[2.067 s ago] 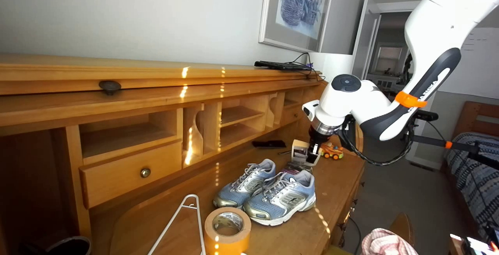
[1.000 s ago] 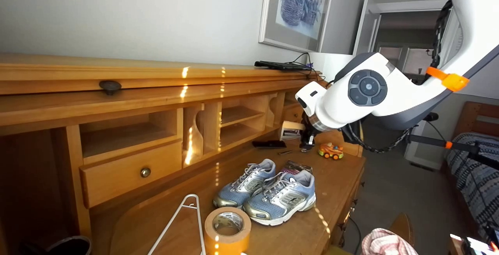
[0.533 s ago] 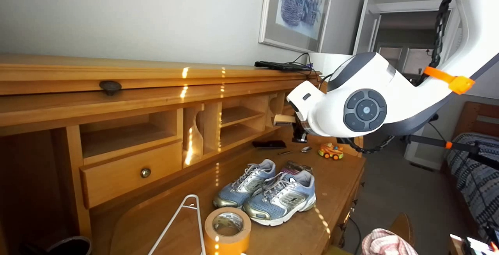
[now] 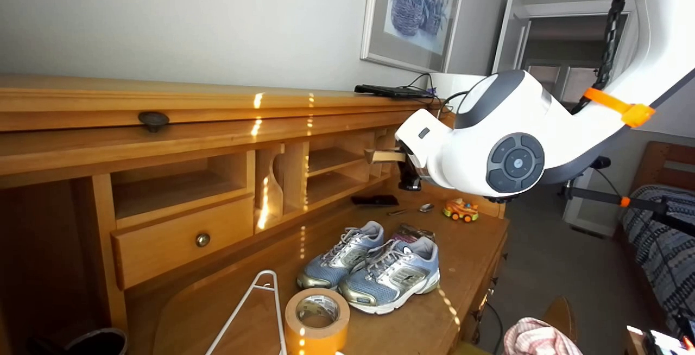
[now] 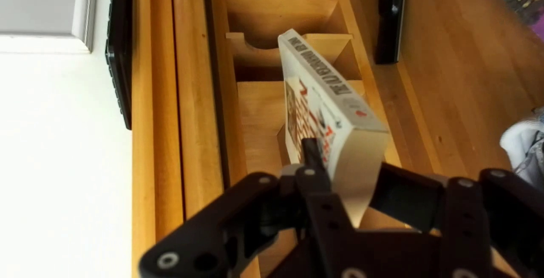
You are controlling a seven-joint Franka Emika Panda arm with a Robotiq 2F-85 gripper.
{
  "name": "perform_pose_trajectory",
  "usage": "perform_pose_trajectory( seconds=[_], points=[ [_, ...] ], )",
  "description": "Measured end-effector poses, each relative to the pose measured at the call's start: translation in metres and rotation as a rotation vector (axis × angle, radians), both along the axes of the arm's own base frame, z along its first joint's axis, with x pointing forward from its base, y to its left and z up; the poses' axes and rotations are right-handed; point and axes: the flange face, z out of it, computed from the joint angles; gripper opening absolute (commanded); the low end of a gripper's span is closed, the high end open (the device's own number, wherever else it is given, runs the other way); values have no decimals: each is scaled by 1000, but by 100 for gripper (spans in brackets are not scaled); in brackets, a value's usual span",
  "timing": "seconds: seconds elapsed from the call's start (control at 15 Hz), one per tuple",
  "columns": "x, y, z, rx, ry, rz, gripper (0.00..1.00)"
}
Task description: Put the white book on the topmost middle shelf.
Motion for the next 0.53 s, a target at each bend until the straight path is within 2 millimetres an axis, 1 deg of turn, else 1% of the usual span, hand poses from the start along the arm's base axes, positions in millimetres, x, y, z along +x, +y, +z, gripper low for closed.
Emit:
perform_pose_trajectory(
  seconds=[0.27,0.53],
  points=[
    [8,-6,4,-51,-14,54,6],
    [18,-13,-1,-50,9,120,6]
  ],
)
